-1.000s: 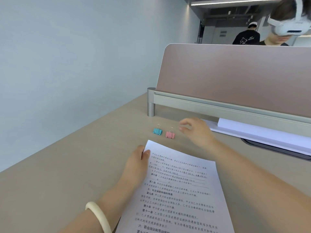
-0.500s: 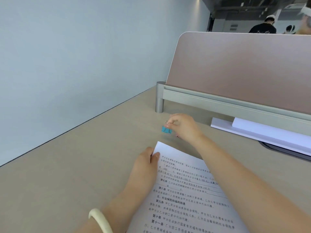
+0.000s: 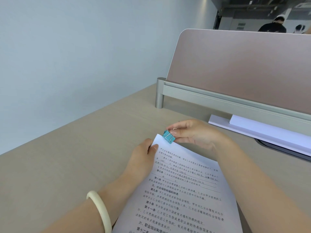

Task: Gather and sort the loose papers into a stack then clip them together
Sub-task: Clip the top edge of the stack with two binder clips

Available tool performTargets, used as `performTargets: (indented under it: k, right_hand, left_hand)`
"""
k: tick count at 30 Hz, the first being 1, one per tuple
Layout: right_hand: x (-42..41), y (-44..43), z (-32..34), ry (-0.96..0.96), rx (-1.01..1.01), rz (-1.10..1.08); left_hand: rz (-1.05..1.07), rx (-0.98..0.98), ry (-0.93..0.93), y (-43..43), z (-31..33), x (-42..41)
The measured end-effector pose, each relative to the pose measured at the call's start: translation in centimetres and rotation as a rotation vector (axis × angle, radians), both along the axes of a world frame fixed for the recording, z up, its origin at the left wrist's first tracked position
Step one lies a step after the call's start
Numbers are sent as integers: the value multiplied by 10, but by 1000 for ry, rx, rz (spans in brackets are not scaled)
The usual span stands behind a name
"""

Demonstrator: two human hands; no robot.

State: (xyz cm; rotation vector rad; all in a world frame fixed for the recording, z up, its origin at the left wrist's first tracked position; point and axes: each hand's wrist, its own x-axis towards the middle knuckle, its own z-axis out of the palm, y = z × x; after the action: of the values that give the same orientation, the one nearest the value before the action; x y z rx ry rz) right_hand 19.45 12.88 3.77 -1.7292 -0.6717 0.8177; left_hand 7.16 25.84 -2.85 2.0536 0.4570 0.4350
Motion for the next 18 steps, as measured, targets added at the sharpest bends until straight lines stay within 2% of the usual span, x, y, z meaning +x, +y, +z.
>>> performTargets:
  k: [4,7,11,18]
  right_hand:
    - [3,-5,7,-286,-116,-54]
    - [1,-3,10,-413,-147,-70]
    - [-2,2,12,-485,-116,-105]
    - [-4,-3,18,-473,-105,-57]
  left_hand:
    - [-14,5,-25,0,-1,-1]
    - [-13,16,-44,-1,0,0]
    - [-18,25,-42,-1,-1,0]
    - [-22,29,-49,-2,0,0]
